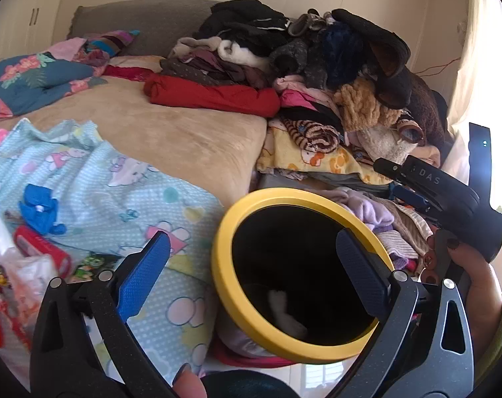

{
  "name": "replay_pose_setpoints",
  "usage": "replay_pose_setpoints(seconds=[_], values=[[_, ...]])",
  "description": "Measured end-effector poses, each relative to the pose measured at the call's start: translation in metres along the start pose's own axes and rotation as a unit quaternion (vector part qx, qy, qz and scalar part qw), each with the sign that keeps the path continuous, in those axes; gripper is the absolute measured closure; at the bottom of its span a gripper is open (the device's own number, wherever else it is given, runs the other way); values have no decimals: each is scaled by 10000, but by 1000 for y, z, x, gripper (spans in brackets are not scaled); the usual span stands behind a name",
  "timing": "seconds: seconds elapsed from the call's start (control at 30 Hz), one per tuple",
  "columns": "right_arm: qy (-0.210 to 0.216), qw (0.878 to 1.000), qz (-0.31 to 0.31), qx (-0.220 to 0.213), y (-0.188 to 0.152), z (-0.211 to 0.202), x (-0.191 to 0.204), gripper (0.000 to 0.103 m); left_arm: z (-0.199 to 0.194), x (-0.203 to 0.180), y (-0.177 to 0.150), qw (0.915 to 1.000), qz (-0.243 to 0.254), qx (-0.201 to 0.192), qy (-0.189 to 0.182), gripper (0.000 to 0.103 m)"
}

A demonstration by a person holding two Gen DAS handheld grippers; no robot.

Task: Collect trash
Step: 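Open the right gripper to drop the mesh bag into the bin, then grasp the white plastic bag with the right gripper while the left gripper grasps the yellow wrapper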

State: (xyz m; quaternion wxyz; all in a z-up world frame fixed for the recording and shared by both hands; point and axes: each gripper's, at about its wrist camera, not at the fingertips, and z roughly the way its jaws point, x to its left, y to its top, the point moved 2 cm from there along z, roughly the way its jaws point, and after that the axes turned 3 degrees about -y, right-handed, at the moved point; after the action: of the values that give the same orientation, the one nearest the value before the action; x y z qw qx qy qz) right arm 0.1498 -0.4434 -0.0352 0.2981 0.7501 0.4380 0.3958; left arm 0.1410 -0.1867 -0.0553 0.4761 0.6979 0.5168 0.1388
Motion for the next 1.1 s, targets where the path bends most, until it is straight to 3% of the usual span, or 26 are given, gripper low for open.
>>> replay_pose_setpoints(seconds=[0.23,0.6,1.1], values=[[289,9993,-215,-37,-4,-7,17,27,-19,15,6,9995,-128,-171,251,11],[732,9959,-531,54,-17,-15,50,25,-50,42,9,9970,-250,-369,630,11],[1502,9822,-1114,178,-45,-37,113,23,-97,88,7,9906,-476,-601,1134,11]])
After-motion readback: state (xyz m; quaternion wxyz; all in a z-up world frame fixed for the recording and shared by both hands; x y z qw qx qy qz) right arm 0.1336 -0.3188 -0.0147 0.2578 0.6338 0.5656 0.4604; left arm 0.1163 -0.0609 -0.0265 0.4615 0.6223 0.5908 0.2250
